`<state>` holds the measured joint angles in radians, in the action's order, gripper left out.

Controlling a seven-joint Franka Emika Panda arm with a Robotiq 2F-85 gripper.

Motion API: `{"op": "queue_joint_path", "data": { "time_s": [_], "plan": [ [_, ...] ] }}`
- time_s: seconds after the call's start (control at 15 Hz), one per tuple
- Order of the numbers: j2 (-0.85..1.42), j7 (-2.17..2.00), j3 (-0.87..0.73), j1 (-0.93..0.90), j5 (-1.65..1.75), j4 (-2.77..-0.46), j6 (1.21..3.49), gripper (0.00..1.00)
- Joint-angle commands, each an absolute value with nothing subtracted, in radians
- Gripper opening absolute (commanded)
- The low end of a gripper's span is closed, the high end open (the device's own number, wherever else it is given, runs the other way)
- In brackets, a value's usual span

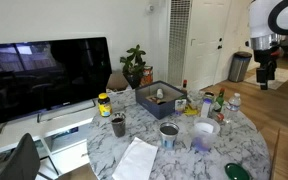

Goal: Take the packets out the jar

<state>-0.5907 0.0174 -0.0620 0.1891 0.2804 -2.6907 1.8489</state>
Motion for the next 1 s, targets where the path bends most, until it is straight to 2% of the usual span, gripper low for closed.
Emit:
{"op": "queue_joint_path", "data": {
  "time_s": [0.0,0.4,0.93],
  "plan": [
    [-0.591,0.011,-0.075,0.174,0.286,-2.688,1.844,1.0],
    [-0.548,0.046,-0.045,0.113,0.257,-2.681,1.834,1.0],
    [-0.333,-0.147,0.055,0.012,0.155,-2.69,2.227,1.0]
  ]
}}
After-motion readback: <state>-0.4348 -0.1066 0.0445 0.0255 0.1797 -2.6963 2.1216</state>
